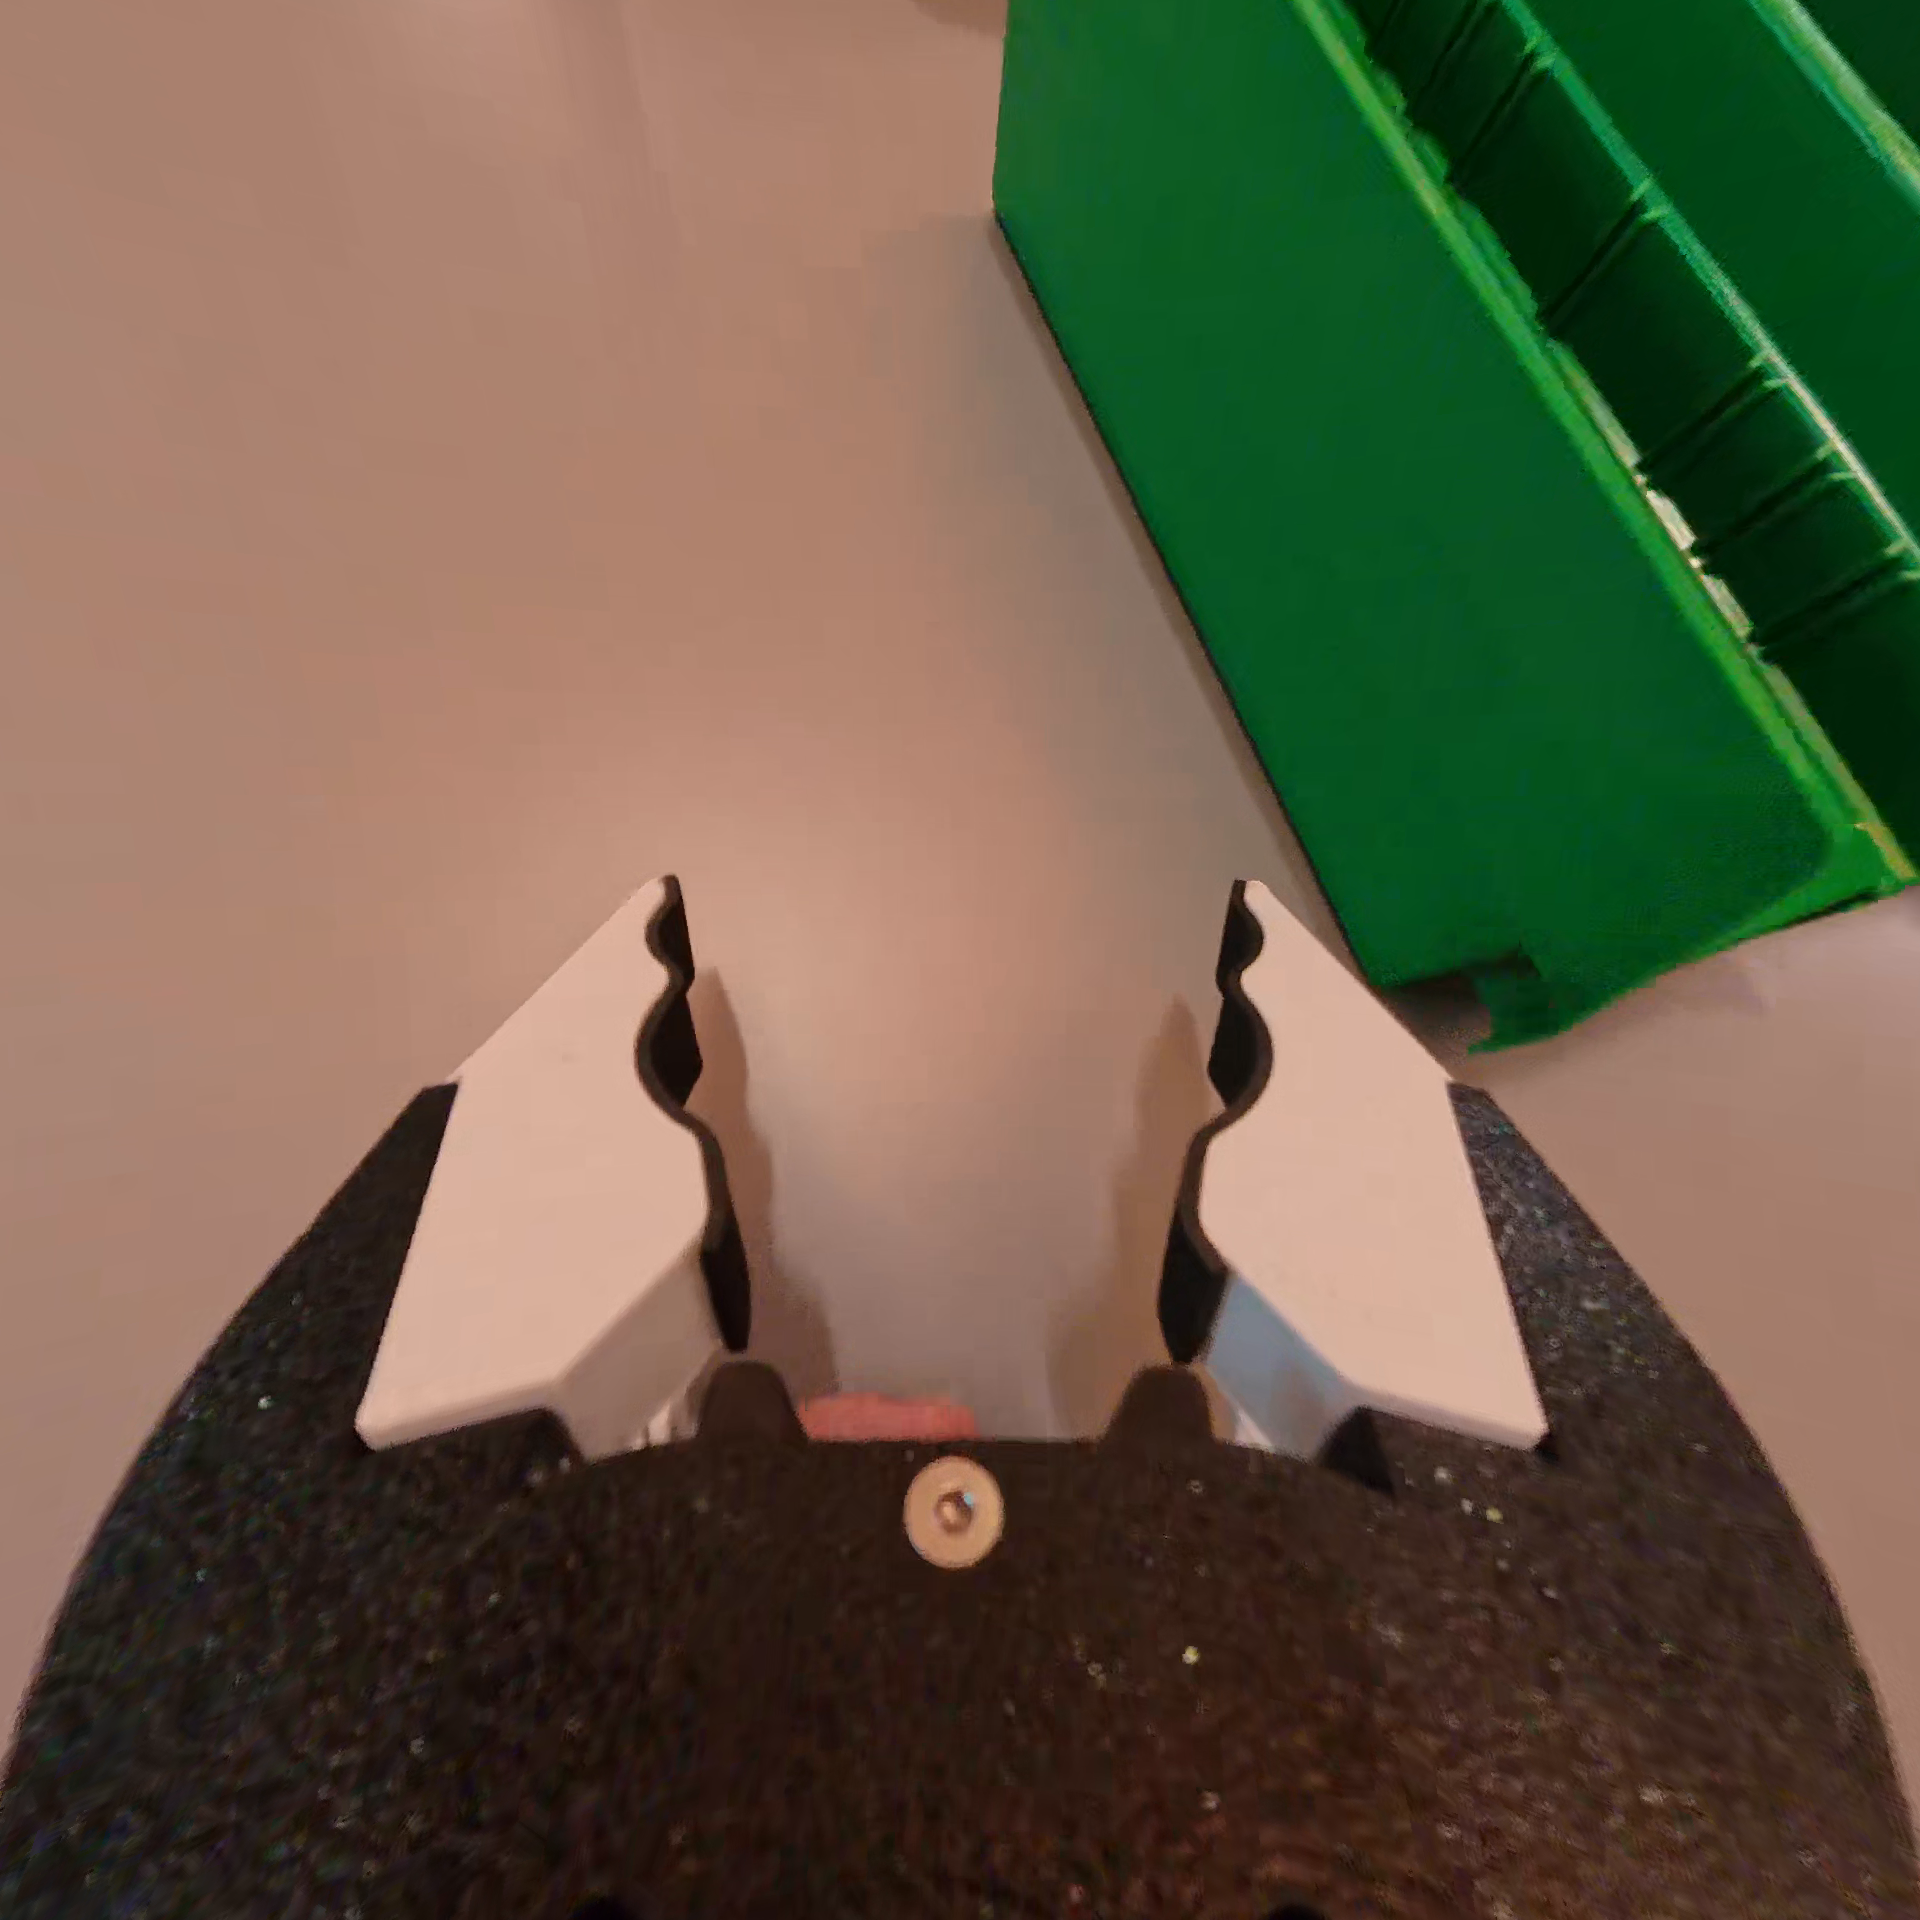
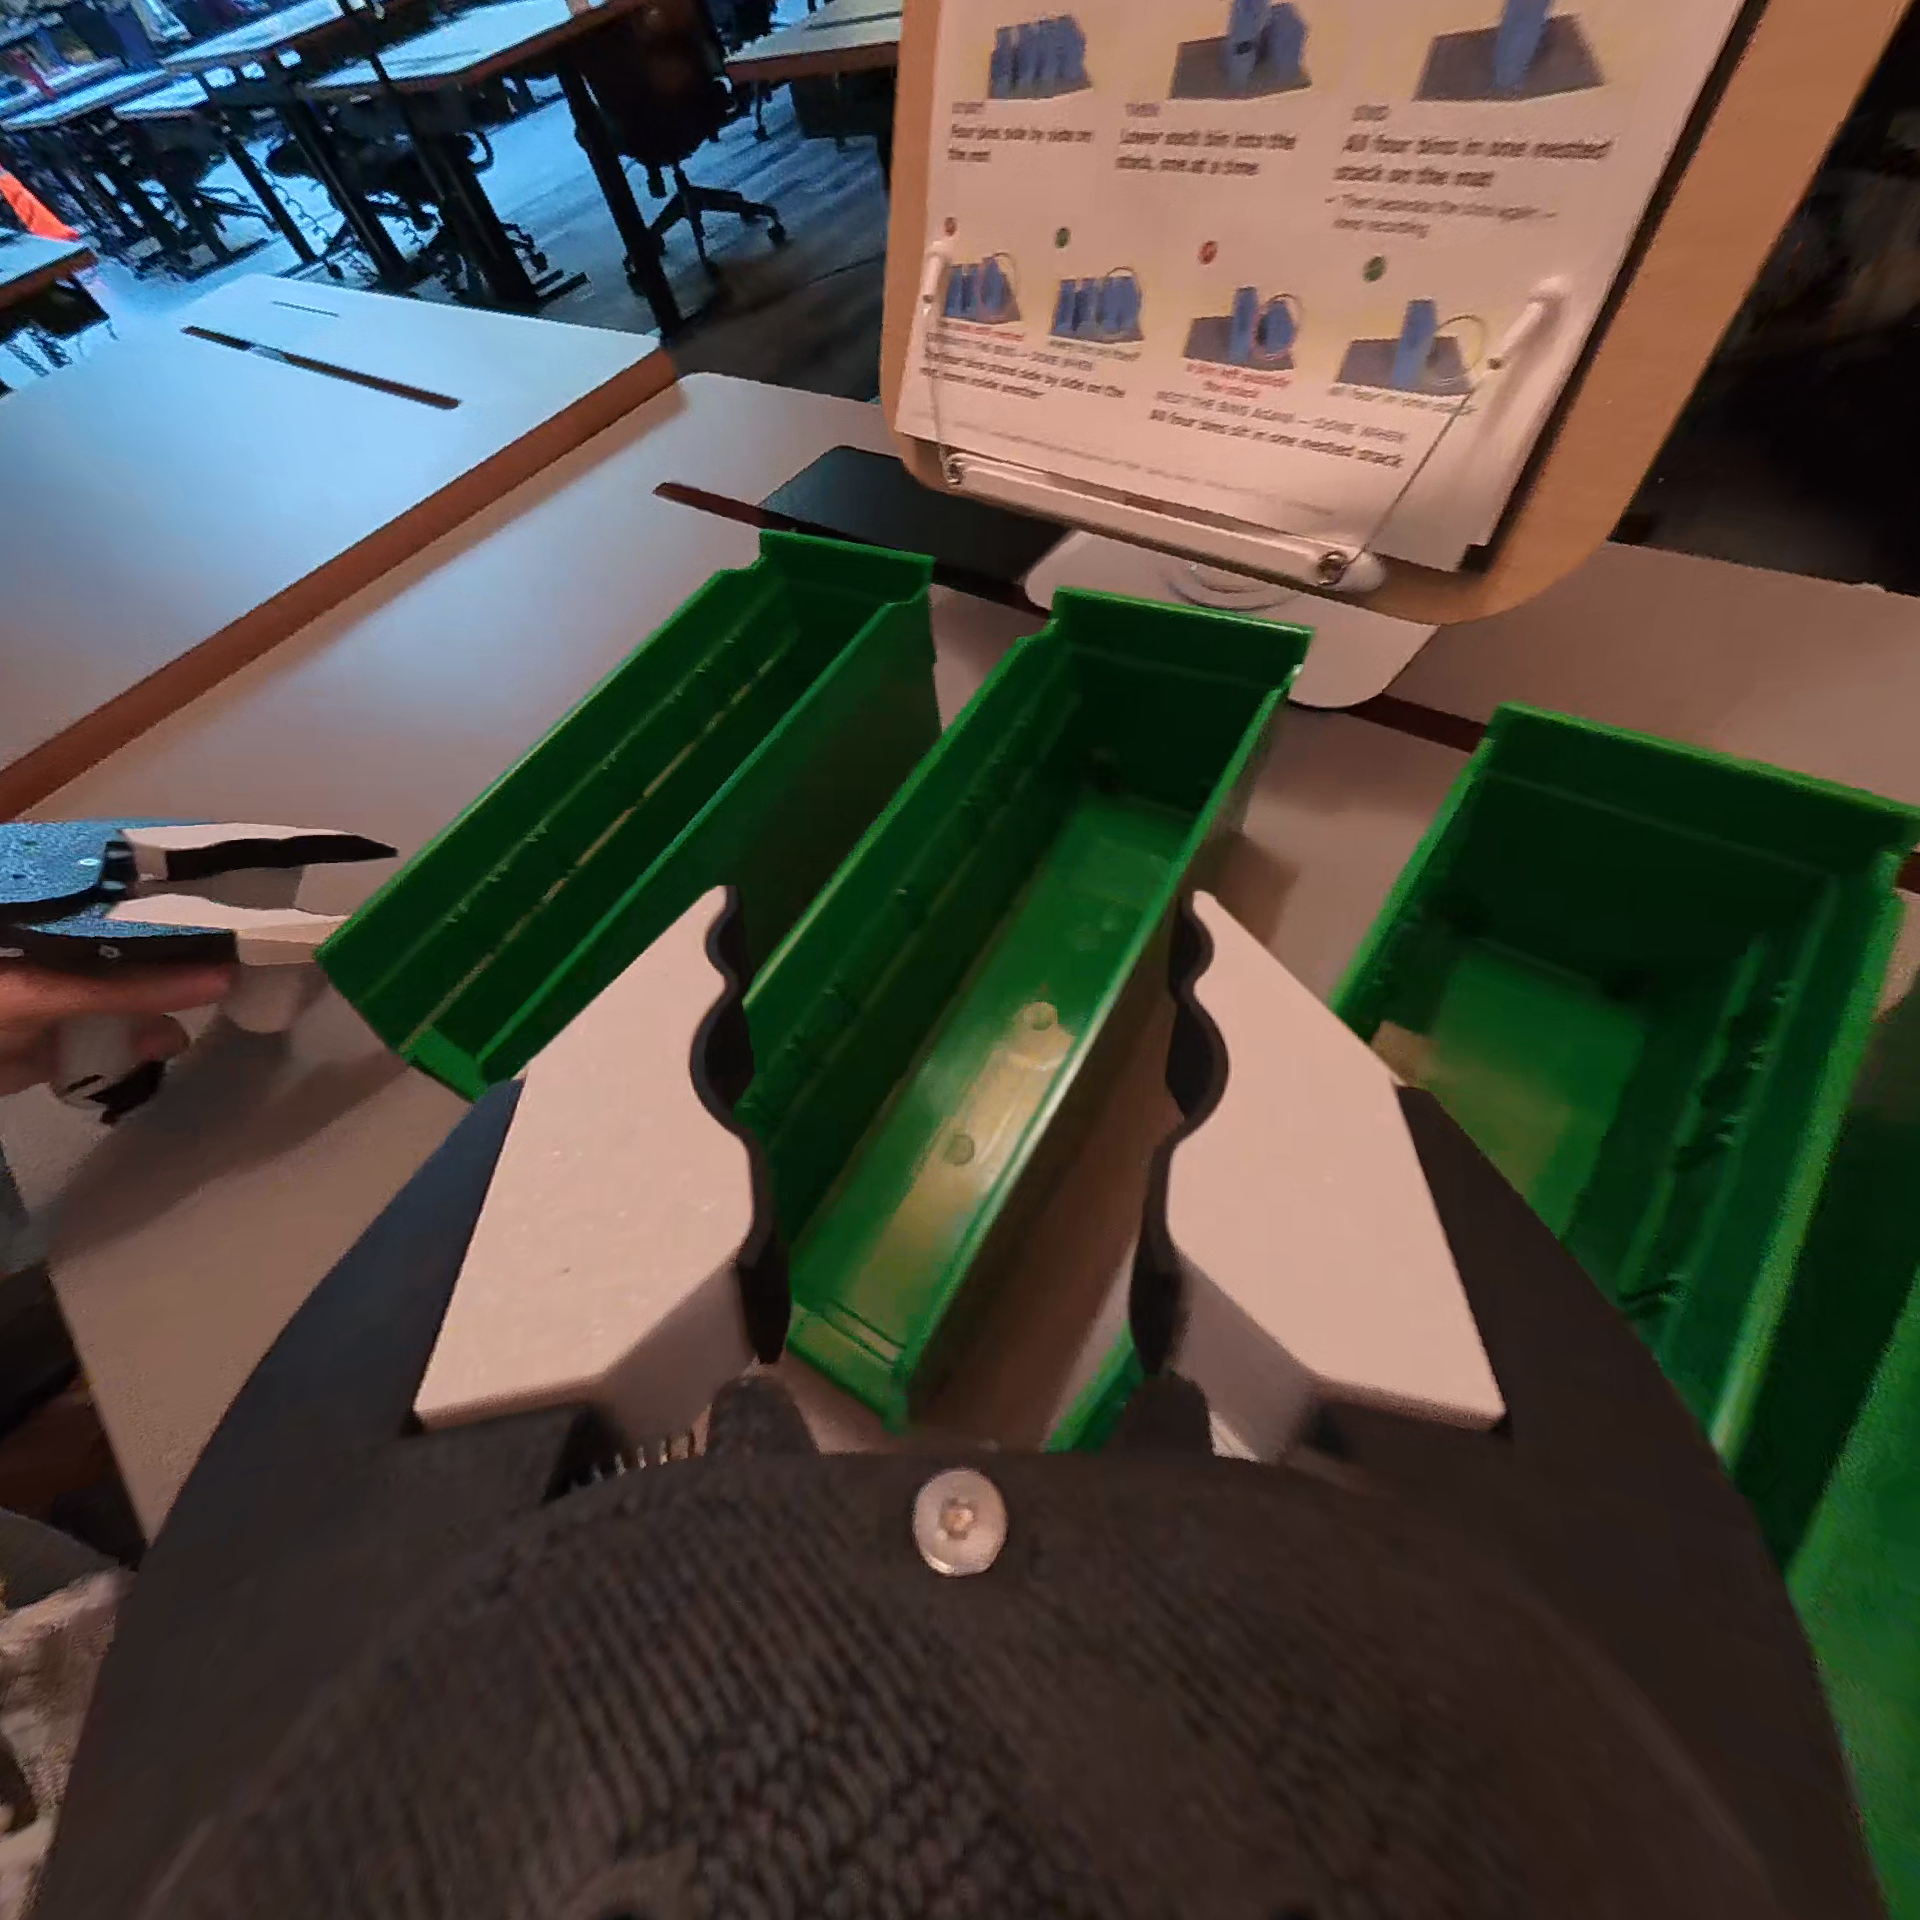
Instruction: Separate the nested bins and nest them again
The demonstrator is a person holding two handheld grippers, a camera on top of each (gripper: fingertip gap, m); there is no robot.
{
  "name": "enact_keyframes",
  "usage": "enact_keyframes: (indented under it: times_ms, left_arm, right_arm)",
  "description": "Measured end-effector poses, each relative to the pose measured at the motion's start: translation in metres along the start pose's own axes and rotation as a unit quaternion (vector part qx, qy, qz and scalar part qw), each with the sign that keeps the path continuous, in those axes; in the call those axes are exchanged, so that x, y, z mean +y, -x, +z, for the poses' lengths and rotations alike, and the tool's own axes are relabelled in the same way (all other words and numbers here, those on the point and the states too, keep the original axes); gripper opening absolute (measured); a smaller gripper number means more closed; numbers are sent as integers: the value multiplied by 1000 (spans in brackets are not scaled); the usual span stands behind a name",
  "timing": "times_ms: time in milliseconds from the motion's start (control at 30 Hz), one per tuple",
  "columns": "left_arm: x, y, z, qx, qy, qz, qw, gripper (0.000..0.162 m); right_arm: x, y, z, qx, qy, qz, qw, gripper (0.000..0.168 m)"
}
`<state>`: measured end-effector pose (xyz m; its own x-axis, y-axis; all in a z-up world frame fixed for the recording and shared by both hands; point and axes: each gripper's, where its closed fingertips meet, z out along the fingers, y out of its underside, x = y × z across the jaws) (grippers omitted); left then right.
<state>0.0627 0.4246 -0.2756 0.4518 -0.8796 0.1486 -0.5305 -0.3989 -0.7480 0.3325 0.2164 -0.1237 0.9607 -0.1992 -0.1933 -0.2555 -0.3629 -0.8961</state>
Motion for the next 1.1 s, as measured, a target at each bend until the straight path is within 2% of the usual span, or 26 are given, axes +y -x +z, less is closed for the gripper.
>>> enact_keyframes:
  times_ms: [133, 233, 400, 600, 800, 967, 1100]
  left_arm:
    - [-7, -2, 18, -7, 59, 19, 998, 97]
    - [-23, -1, 20, -9, 57, 17, 998, 96]
    - [-49, -1, 7, -17, 20, -3, 1000, 97]
    - [-55, -32, 3, 16, 13, 2, 1000, 97]
    - [-55, -45, 9, -26, 35, 46, 998, 74]
    - [-77, -32, -12, -82, 4, 50, 995, 85]
    - [-71, -55, -11, -54, 9, 26, 998, 91]
  right_arm:
    - [-12, -26, 6, 1, -14, 12, 1000, 83]
    - [-17, -29, 2, -11, -51, 38, 998, 82]
    - [-7, -36, -31, 18, -117, 70, 991, 79]
    - [18, -39, -73, 75, -145, 57, 985, 77]
    - [40, -20, -94, 97, -167, 11, 981, 70]
    - [64, -24, -108, 123, -153, -23, 980, 70]
    - [59, -46, -125, 153, -155, -19, 976, 75]
